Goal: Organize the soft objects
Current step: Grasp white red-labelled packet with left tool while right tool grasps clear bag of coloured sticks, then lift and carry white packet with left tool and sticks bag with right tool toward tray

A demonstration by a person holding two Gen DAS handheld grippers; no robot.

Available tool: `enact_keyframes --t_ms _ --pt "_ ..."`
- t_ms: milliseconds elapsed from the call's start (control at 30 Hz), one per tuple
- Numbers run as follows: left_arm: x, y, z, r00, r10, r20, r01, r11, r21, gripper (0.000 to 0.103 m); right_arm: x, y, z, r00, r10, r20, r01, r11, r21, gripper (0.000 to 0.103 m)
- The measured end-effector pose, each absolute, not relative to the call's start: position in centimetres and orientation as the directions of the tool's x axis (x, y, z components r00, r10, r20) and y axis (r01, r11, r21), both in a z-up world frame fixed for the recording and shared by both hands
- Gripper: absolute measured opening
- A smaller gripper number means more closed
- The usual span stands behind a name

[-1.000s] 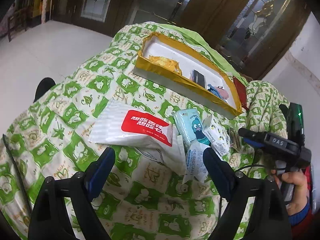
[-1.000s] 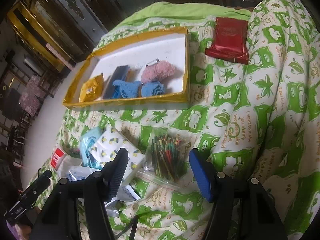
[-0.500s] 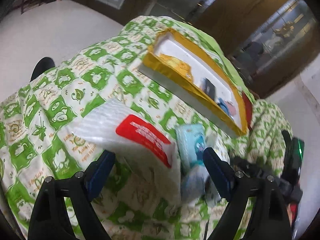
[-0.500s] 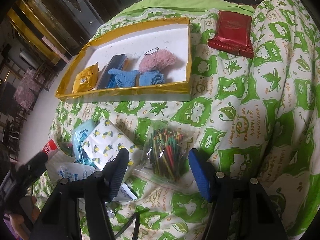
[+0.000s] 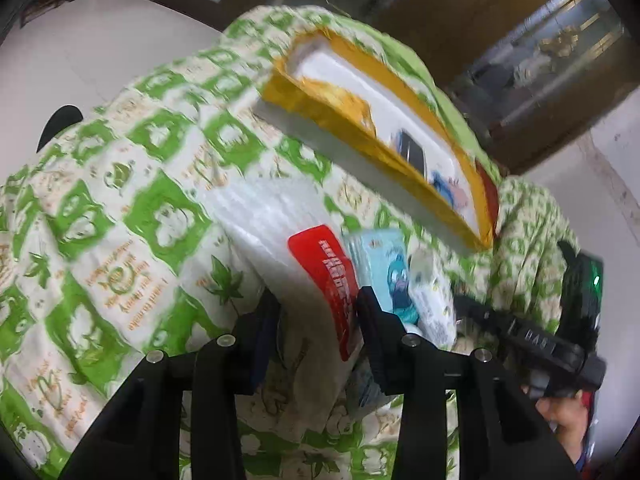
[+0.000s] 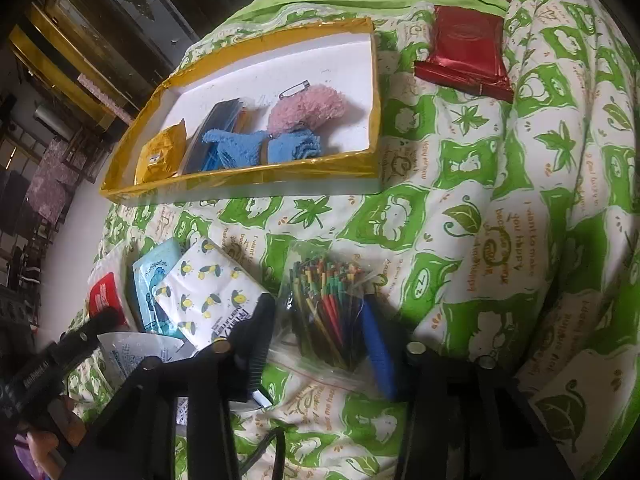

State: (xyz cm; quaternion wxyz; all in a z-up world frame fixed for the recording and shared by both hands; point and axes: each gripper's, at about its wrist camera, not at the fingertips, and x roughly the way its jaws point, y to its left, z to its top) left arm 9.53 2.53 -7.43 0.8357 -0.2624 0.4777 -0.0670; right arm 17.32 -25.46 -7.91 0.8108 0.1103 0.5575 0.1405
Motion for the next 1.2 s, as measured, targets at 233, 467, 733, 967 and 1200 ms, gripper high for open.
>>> enact_keyframes --t_ms 233,467,733,967,1200 --pt "9.3 2.3 -7.4 0.549 -0.361 -0.754 -0.112 0.862 -0.495 0.039 17.2 -26.4 -7.3 0.364 0.401 -0.841 -0.088 0.914 0.397 0.022" --pt "7.9 3.5 -5.4 0.607 -0.37 -0.703 -0.061 0.861 -0.506 0.032 16.5 -27.3 -5.5 0.449 0.401 -0.799 -0.104 0.911 0.399 0.022" --pt "7.4 4.5 -4.4 0.636 -0.335 -0.695 -0.057 0.878 -0.475 0.032 16.3 -26.6 -5.1 0.456 0.39 -0.8 -0.127 0.918 0.376 0.022" --pt "7.4 3.9 -4.7 0.63 -0.33 -0.703 -0.041 0.89 -0.454 0.032 16.3 -26.6 -5.2 0.456 0.388 -0.801 -0.127 0.919 0.373 0.022" --pt "7.3 3.6 -4.8 0.626 -0.325 -0.709 -0.032 0.898 -0.44 0.032 16.2 -26.6 -5.1 0.46 0.388 -0.799 -0.131 0.919 0.371 0.022"
